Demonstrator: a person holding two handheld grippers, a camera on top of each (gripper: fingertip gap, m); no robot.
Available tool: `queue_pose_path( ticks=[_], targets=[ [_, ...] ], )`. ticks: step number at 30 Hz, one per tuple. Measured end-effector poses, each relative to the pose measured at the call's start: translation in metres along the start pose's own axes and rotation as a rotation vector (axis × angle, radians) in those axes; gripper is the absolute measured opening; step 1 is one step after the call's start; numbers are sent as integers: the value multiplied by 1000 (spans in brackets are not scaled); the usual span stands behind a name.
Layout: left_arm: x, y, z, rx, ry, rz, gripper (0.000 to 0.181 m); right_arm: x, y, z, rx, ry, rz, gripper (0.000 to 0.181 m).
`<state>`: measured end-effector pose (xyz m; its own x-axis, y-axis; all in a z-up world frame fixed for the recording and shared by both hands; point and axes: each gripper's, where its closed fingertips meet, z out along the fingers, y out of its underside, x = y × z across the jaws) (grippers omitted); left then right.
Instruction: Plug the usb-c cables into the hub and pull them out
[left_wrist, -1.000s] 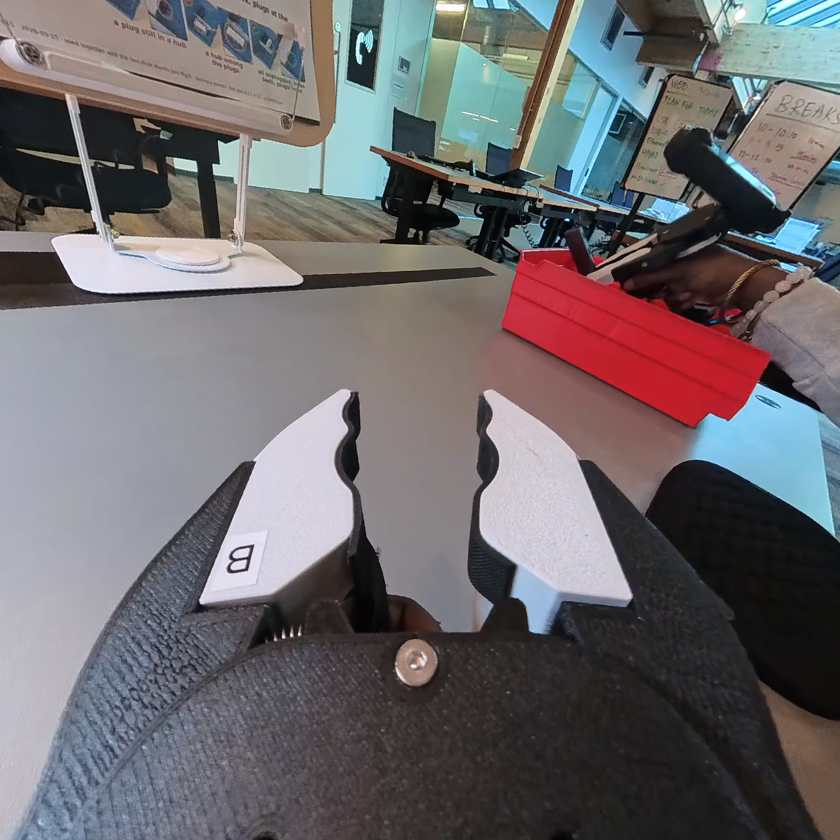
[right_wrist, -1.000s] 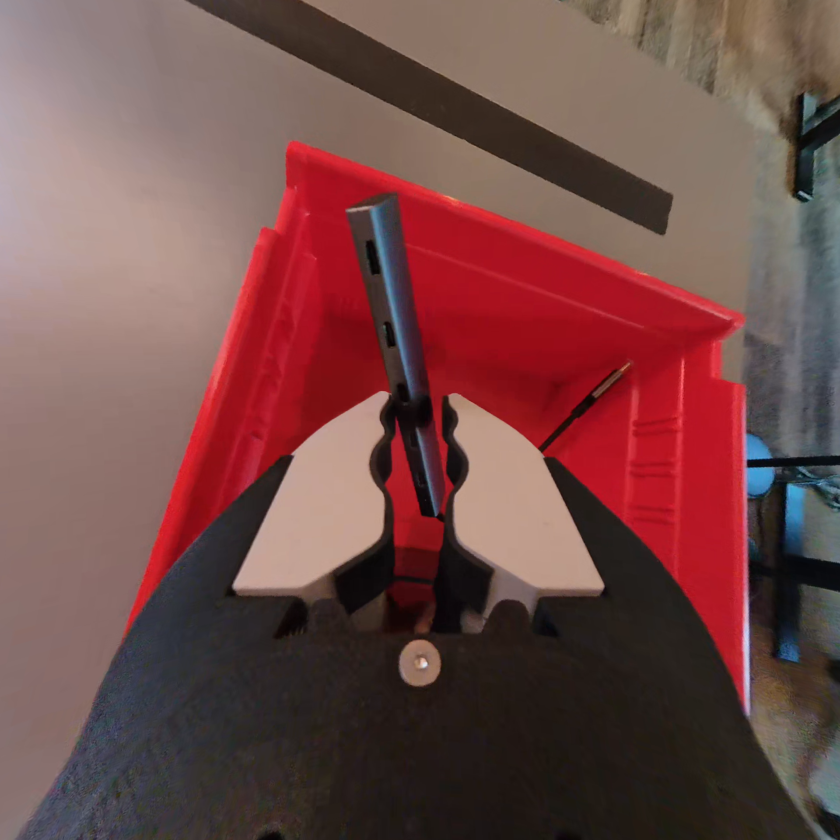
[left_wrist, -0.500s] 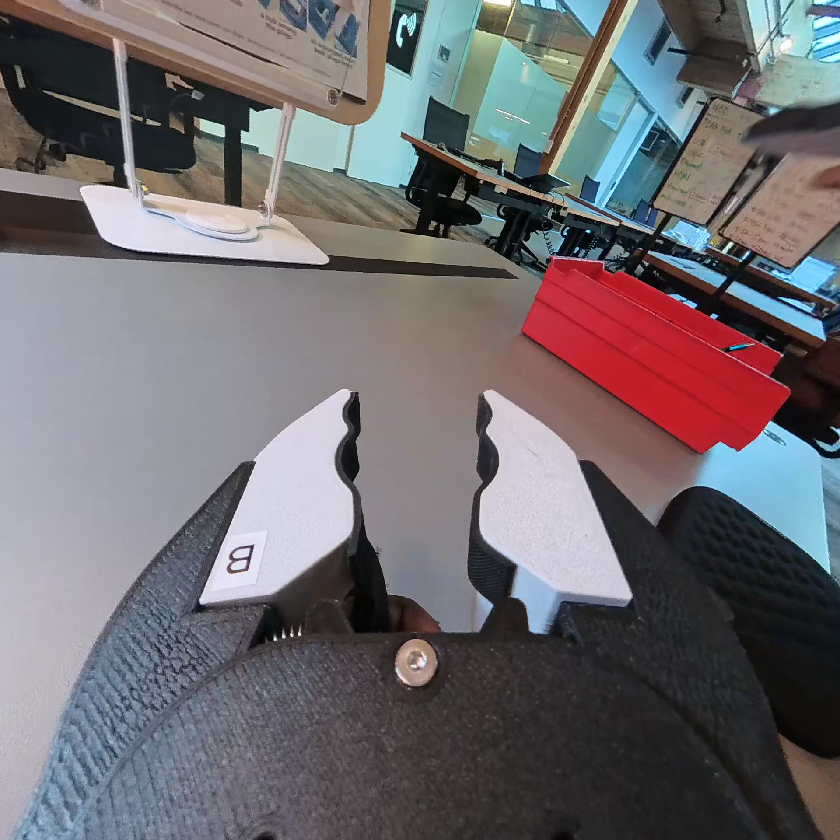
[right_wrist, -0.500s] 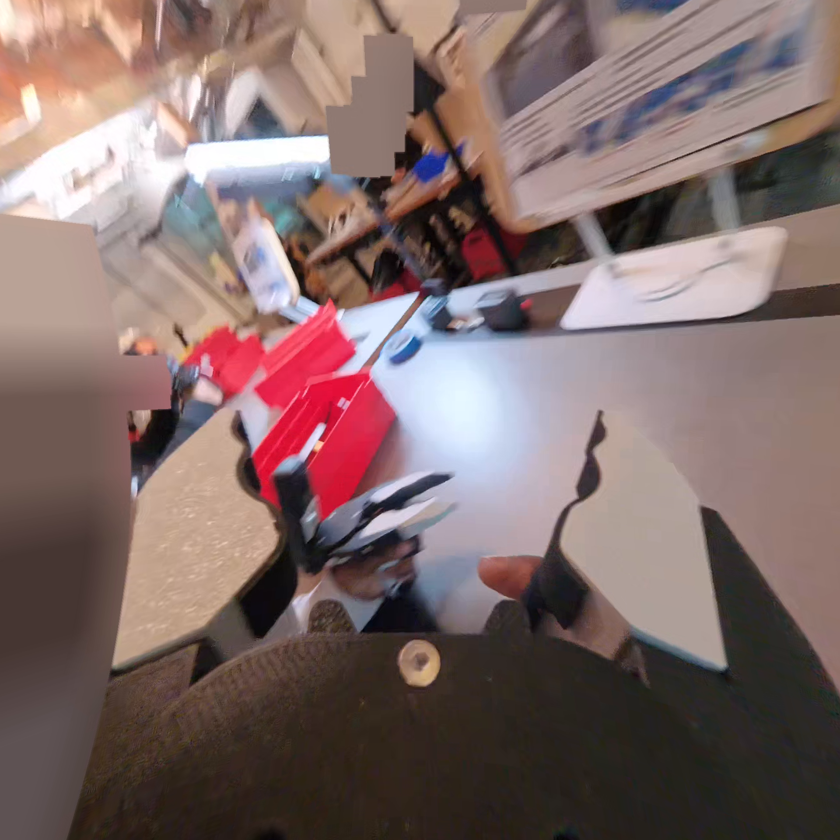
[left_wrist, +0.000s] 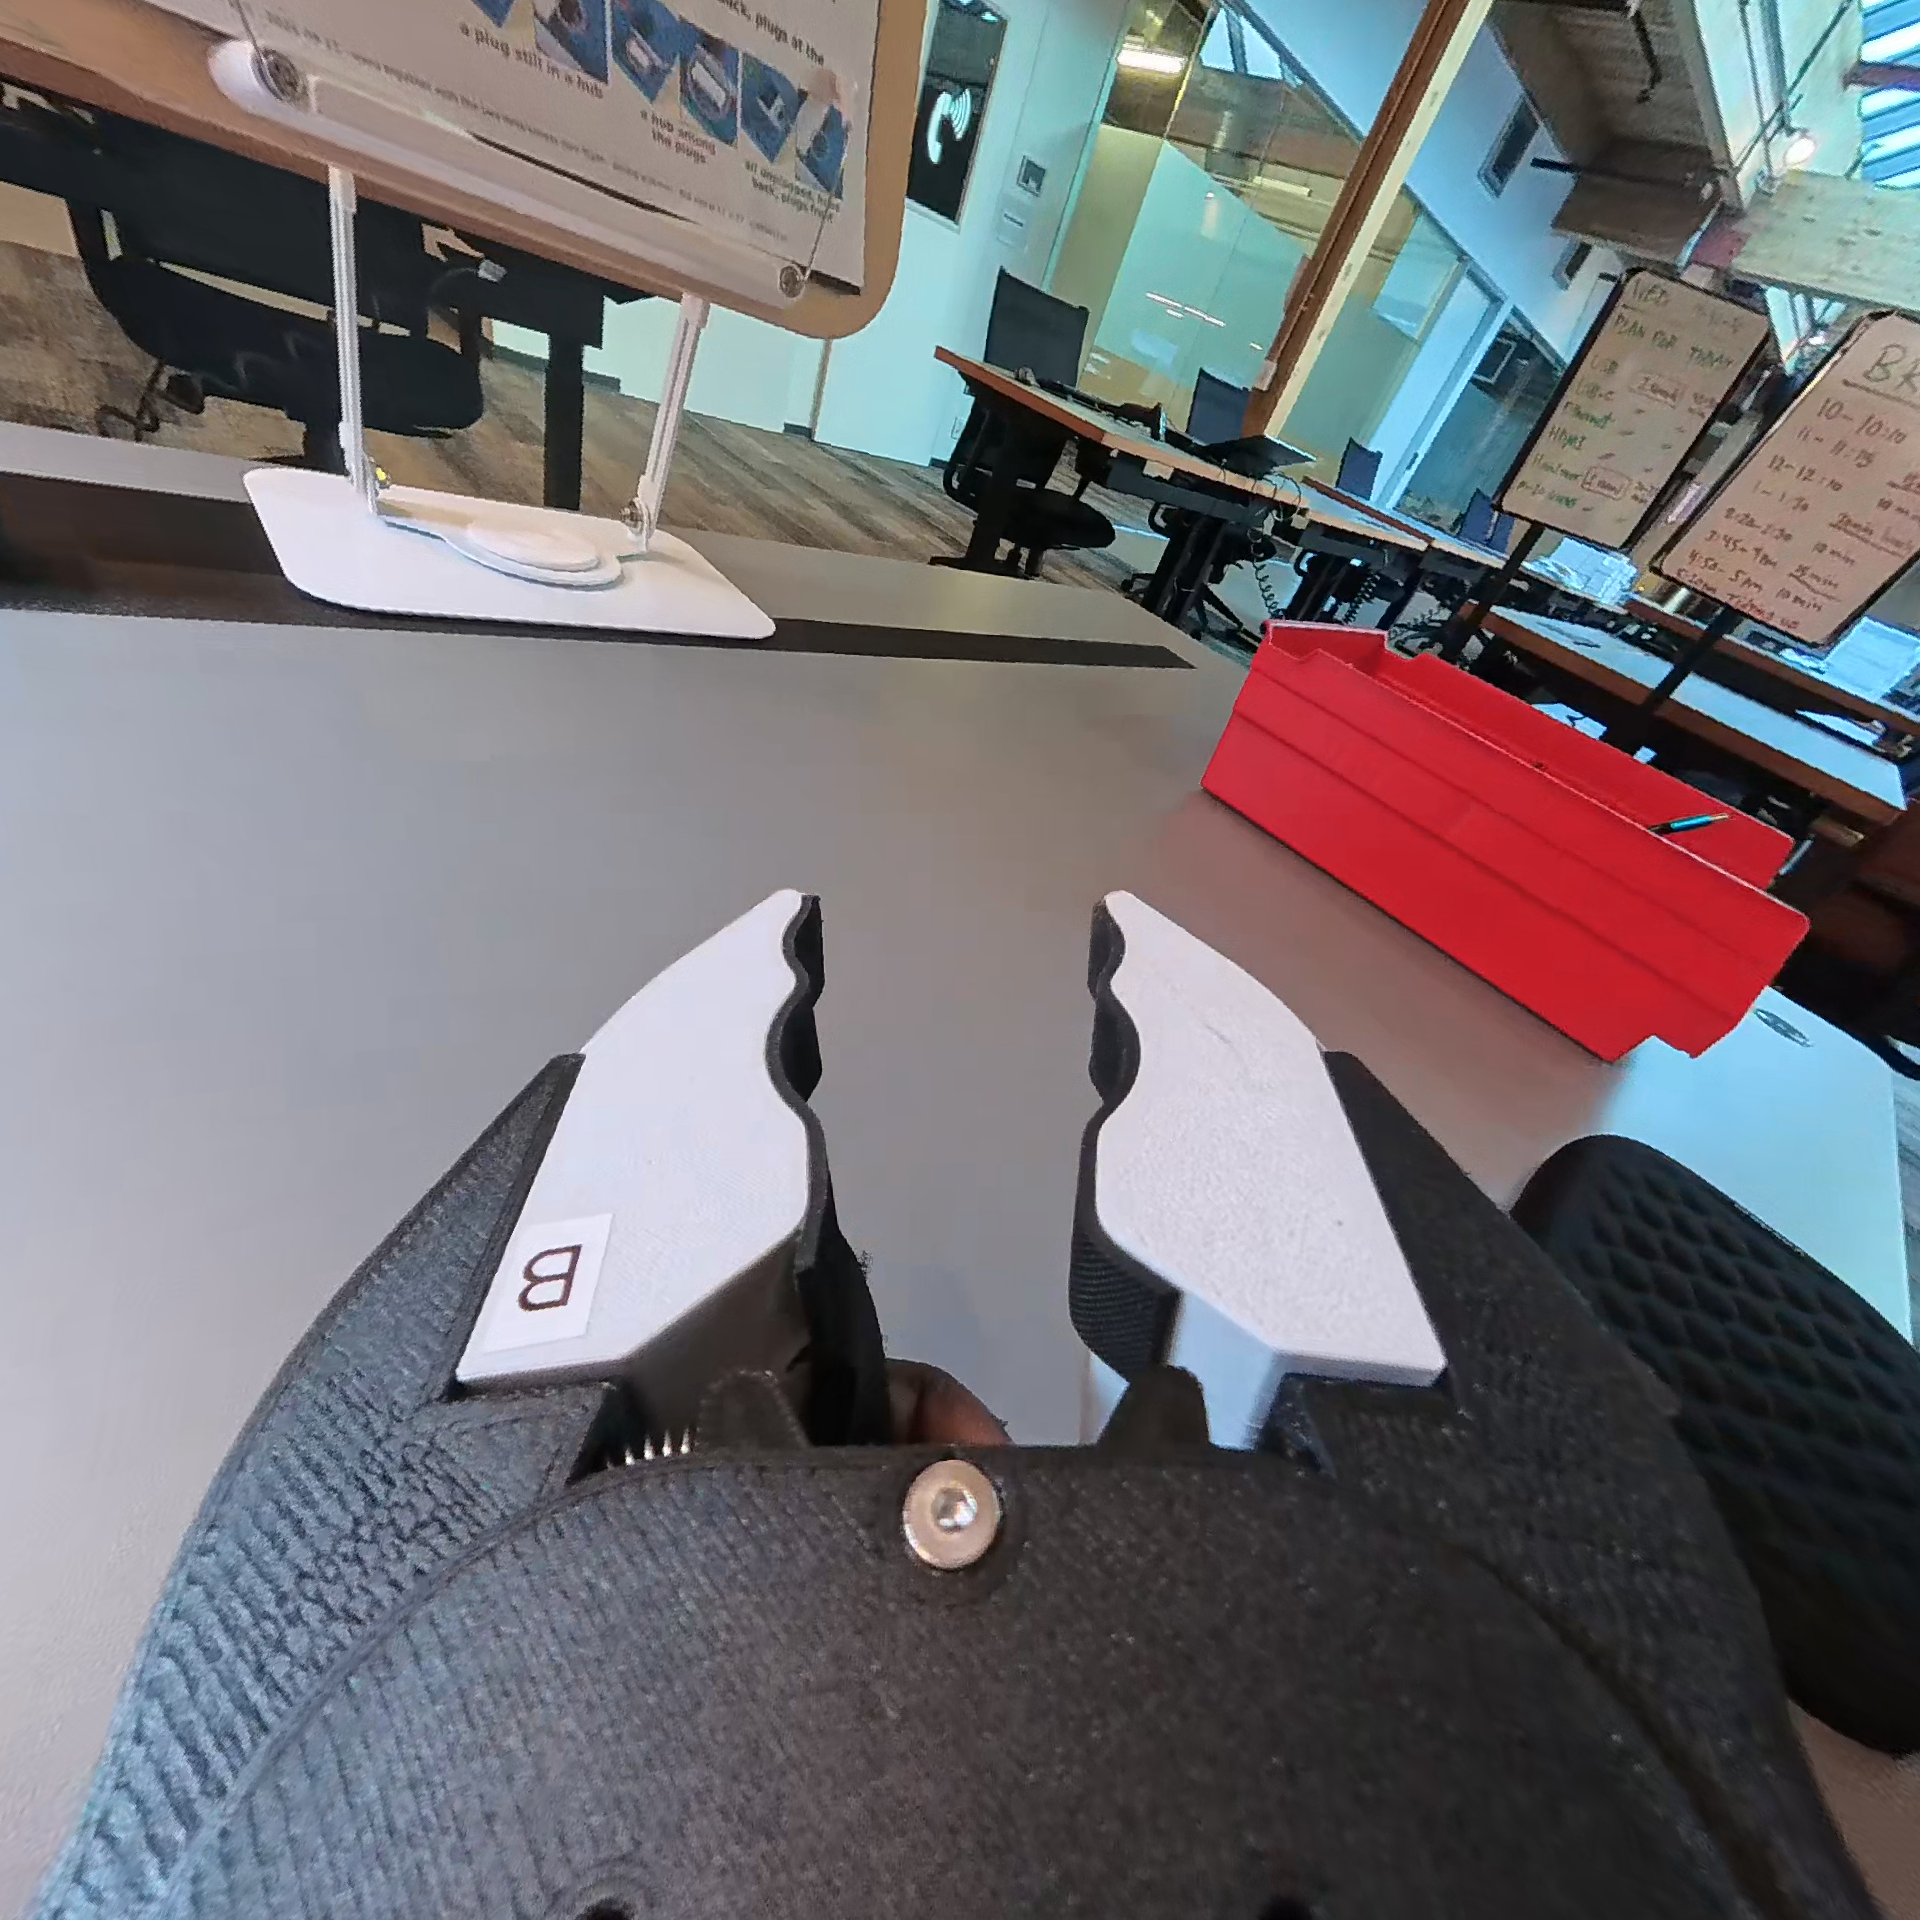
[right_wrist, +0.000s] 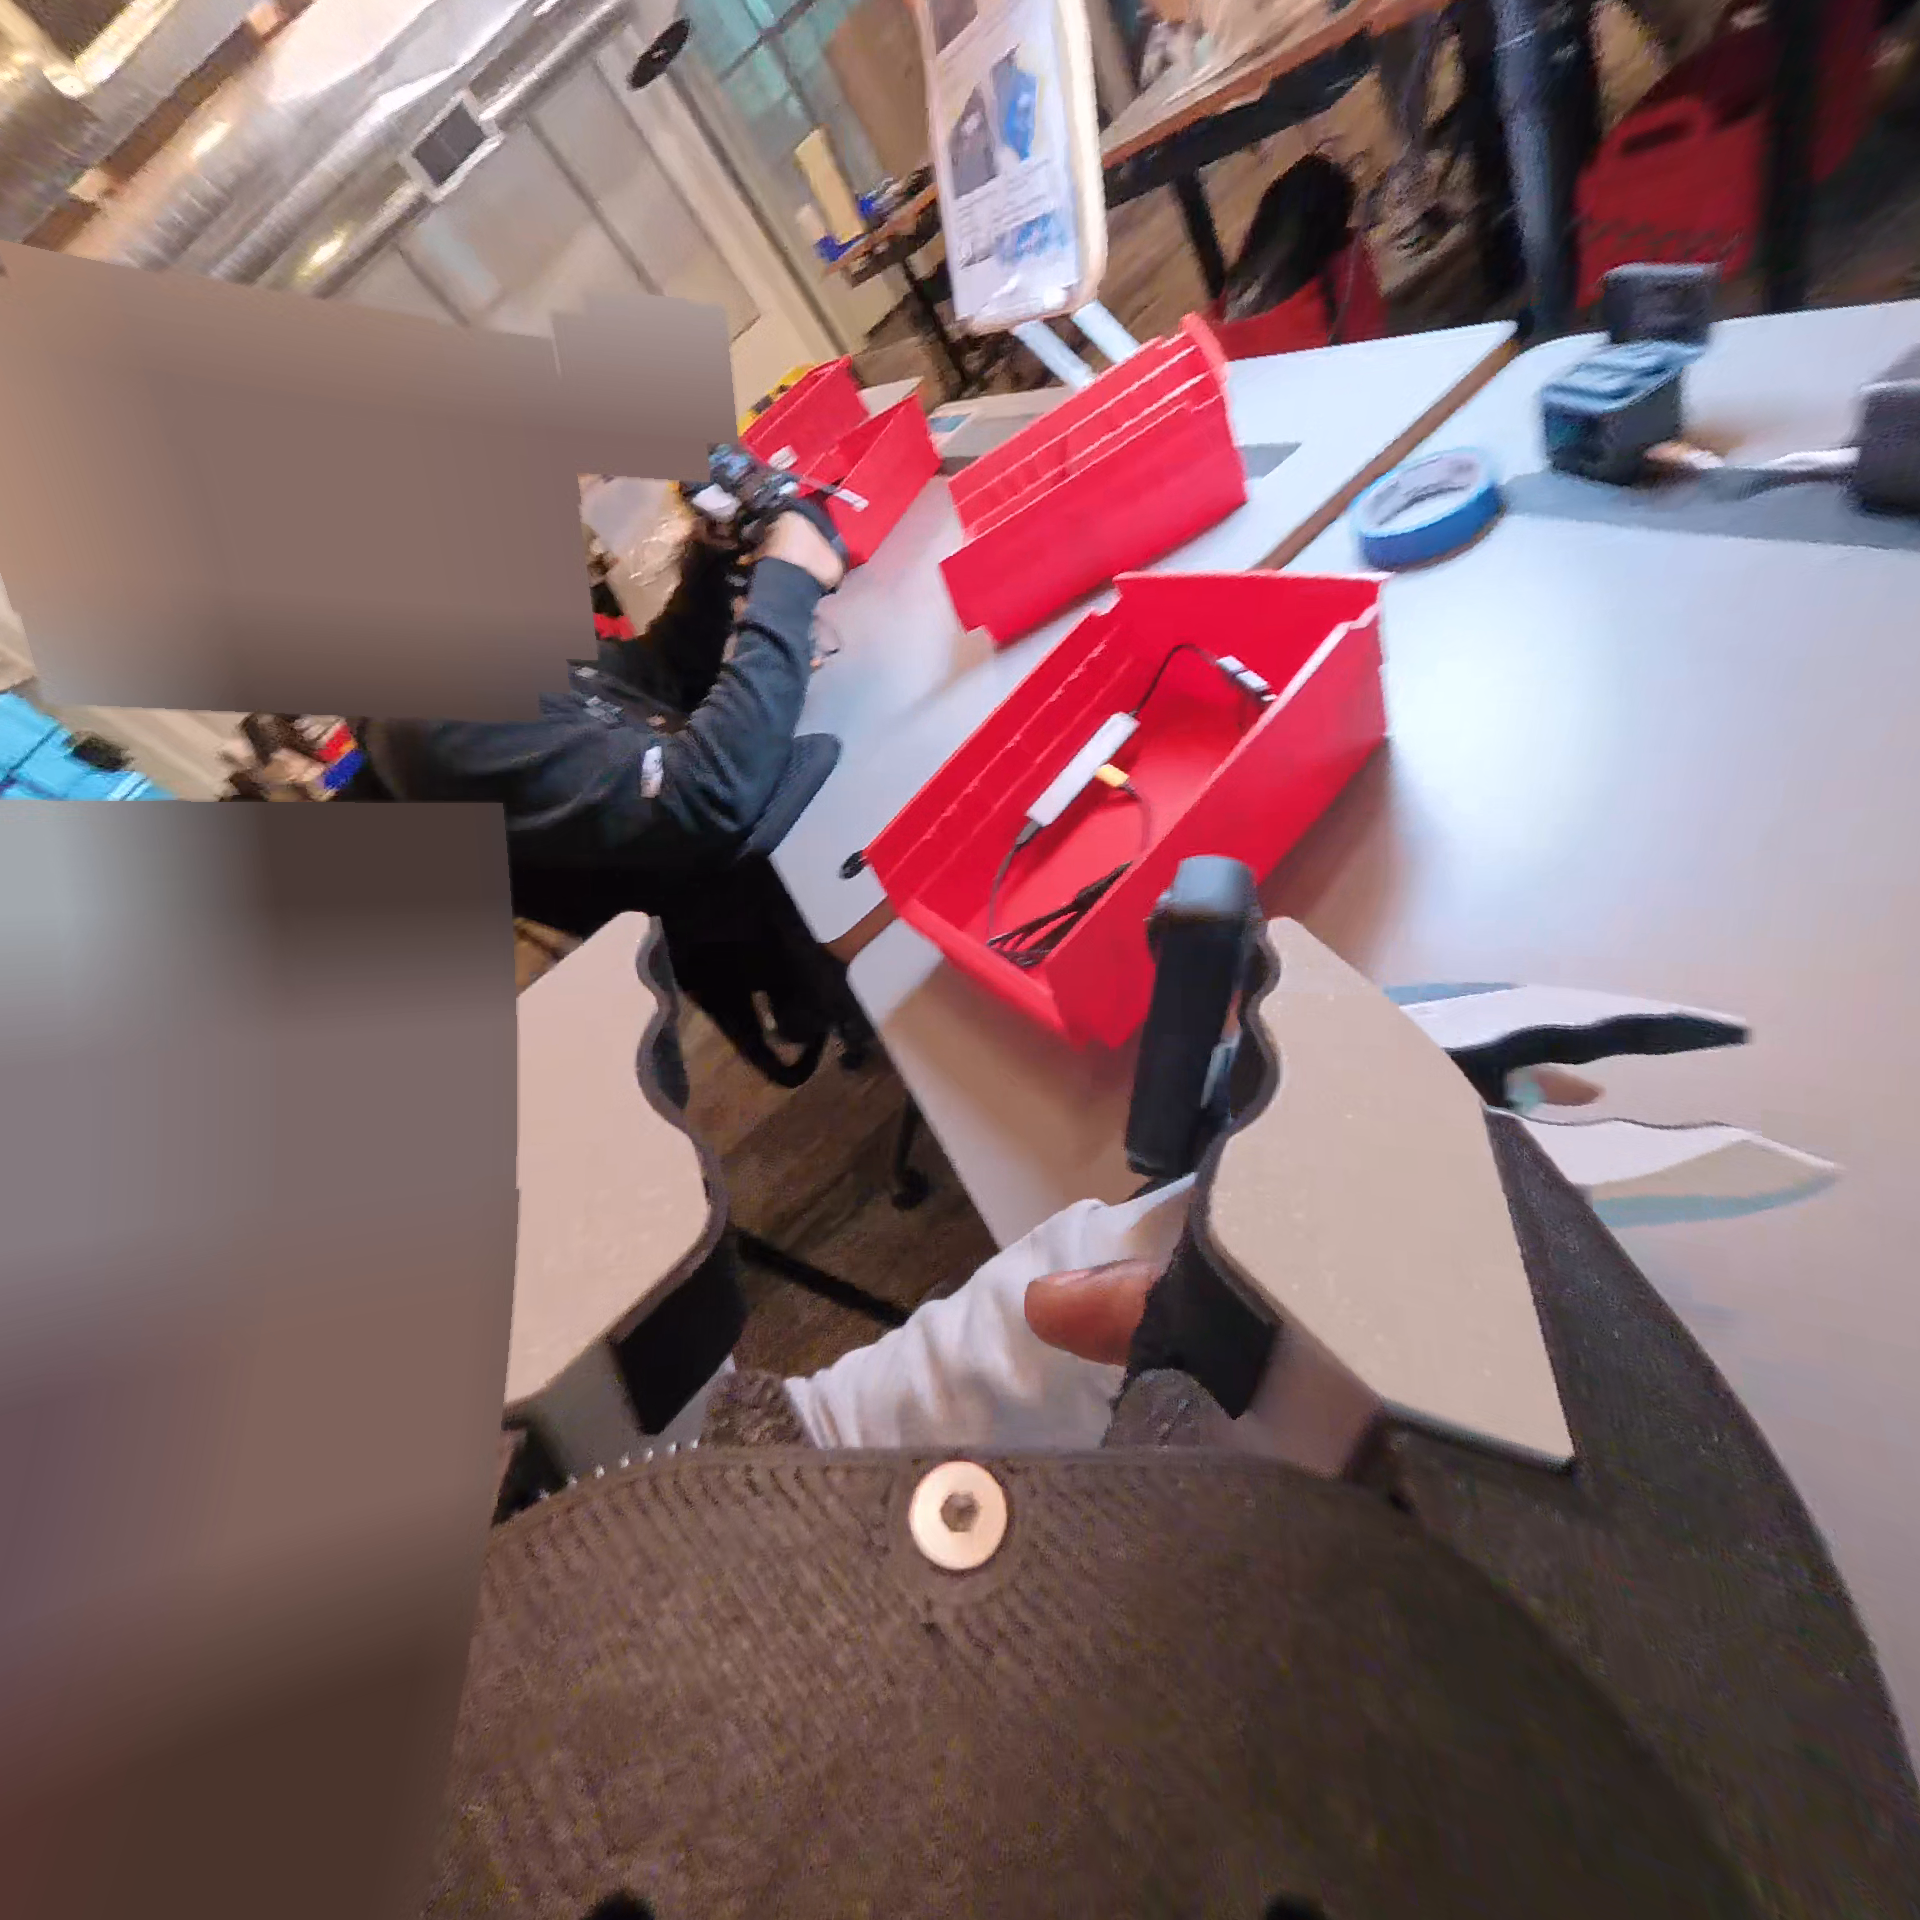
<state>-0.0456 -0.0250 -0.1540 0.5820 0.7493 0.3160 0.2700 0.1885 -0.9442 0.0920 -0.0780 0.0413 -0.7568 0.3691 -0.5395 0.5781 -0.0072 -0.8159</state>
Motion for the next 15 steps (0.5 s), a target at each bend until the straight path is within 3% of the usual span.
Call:
queue_pose_path(
  ticks=[4, 6, 10, 12, 13, 14, 15],
  targets=[
    [-2, -1, -1, 2, -26, 36, 49, -18, 27, 6, -106, -49, -94, 101],
    [1, -5, -3, 19, -15, 38, 49, -10, 9, -2, -15, 15, -173, 100],
    [17, -25, -19, 62, 14, 99, 49, 63, -27, -31, 179, 236, -271, 110],
    [33, -43, -39, 70, 67, 134, 49, 106, -28, -50, 210, 301, -330, 109],
    [40, -55, -52, 75, 91, 157, 49, 121, -18, -55, 178, 257, -358, 111],
    [43, -68, -68, 77, 97, 190, 49, 135, -4, -59, 128, 190, -352, 128],
    [39, -81, -84, 63, 70, 233, 48, 146, 12, -63, 83, 111, -317, 132]
  ],
)
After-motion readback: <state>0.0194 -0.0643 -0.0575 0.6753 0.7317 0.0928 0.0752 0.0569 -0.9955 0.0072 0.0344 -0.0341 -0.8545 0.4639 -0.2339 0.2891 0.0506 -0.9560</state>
